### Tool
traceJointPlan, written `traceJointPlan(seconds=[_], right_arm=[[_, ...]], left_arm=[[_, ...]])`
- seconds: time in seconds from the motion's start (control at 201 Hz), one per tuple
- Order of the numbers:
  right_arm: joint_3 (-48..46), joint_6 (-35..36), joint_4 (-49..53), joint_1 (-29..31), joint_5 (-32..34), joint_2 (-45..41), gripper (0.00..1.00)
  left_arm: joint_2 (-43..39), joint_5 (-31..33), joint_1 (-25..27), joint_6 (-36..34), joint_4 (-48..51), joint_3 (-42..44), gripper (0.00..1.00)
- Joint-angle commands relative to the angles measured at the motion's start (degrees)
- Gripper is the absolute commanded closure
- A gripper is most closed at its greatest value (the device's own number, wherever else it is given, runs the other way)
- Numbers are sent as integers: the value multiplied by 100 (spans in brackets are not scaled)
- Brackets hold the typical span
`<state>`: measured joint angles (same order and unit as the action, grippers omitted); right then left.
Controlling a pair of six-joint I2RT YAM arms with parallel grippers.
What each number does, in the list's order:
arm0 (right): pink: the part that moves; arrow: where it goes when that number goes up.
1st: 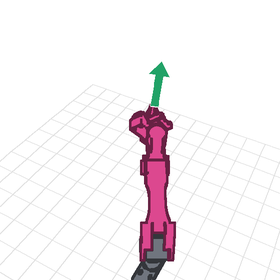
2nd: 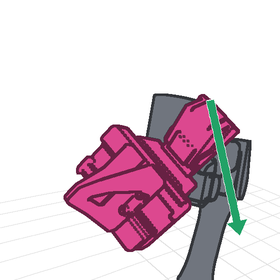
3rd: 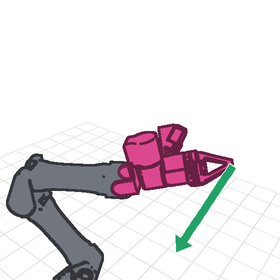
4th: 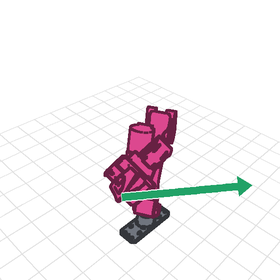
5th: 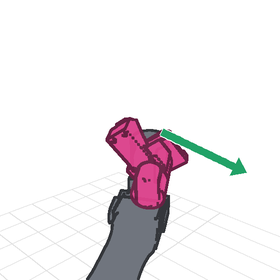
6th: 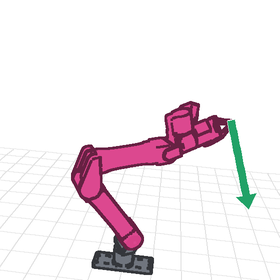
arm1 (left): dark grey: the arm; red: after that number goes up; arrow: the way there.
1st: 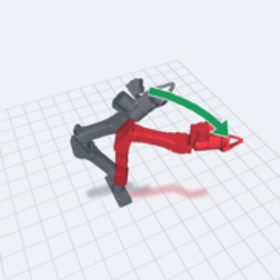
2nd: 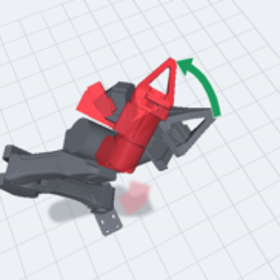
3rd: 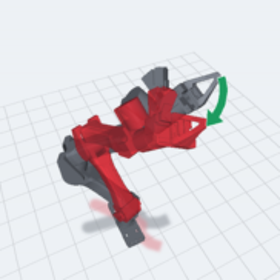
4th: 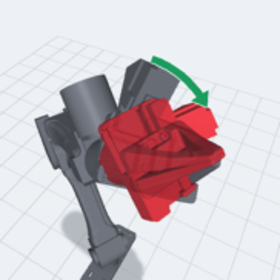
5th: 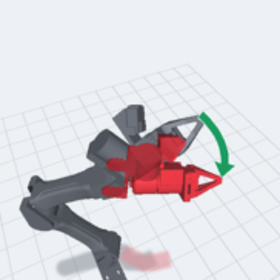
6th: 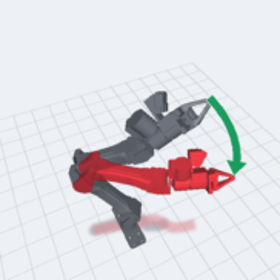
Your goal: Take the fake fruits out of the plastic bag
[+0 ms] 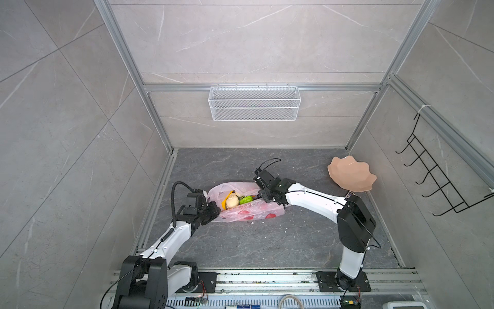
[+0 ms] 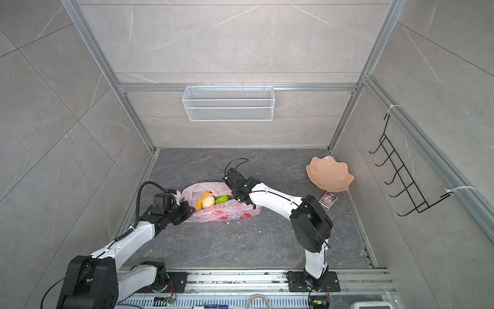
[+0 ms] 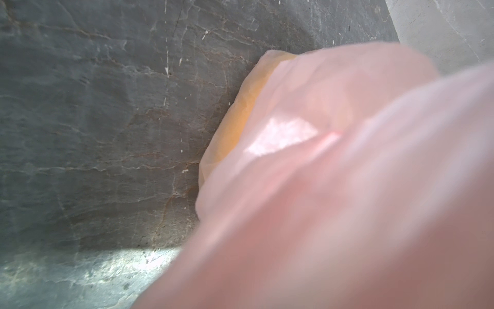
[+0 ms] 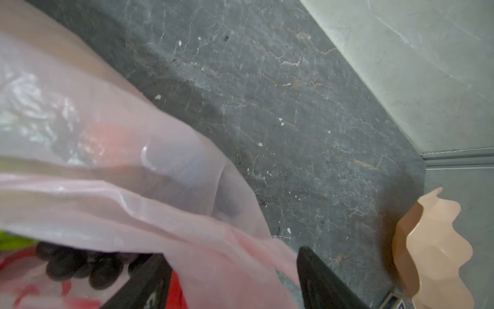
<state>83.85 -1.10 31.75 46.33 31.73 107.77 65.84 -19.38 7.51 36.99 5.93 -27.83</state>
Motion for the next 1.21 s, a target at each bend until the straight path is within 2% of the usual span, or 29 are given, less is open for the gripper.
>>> traceJointPlan(seconds=[0.0, 0.139, 0.259, 0.324, 0.408, 0.573, 0.637, 0.762, 0.832, 0.991, 1.115, 1.17, 1.2], right_arm=[[300, -53, 191, 4, 119, 350, 25], [267, 124, 77, -11, -190, 477, 26], [281, 95, 115, -106, -290, 479, 33], [199, -2, 59, -232, -421, 386, 42], [68, -244, -57, -510, -760, 165, 59], [-71, -1026, -365, -1453, -2444, -62, 85], [45, -1412, -380, -1870, -2966, 108, 91], [263, -1933, -573, -2452, -3921, 460, 97], [569, -2139, -531, -2605, -4214, 745, 99], [1515, -2124, -32, -2539, -4519, 1321, 100], [2102, -1983, 428, -2319, -4469, 1598, 100], [2328, -1990, 645, -2288, -4462, 1700, 96], [2416, -1990, 744, -2274, -4414, 1713, 91]], left_arm=[[-184, 57, 23, -132, -48, 67, 100], [-266, 91, 23, -157, 34, 69, 100], [-305, 116, 23, -166, 70, 82, 100], [-309, 118, 25, -166, 51, 85, 100], [-298, 126, 23, -158, 41, 89, 100], [-204, 163, 14, -175, -57, 133, 100], [-165, 136, 5, -177, -98, 126, 100], [-102, 136, -12, -195, -102, 90, 100], [-82, 108, -11, -206, -118, 82, 100], [28, 13, -13, -299, -139, 32, 100], [156, 6, 25, -367, -118, -110, 100], [176, 33, 106, -356, -134, -172, 100], [183, 72, 171, -372, -118, -216, 100]])
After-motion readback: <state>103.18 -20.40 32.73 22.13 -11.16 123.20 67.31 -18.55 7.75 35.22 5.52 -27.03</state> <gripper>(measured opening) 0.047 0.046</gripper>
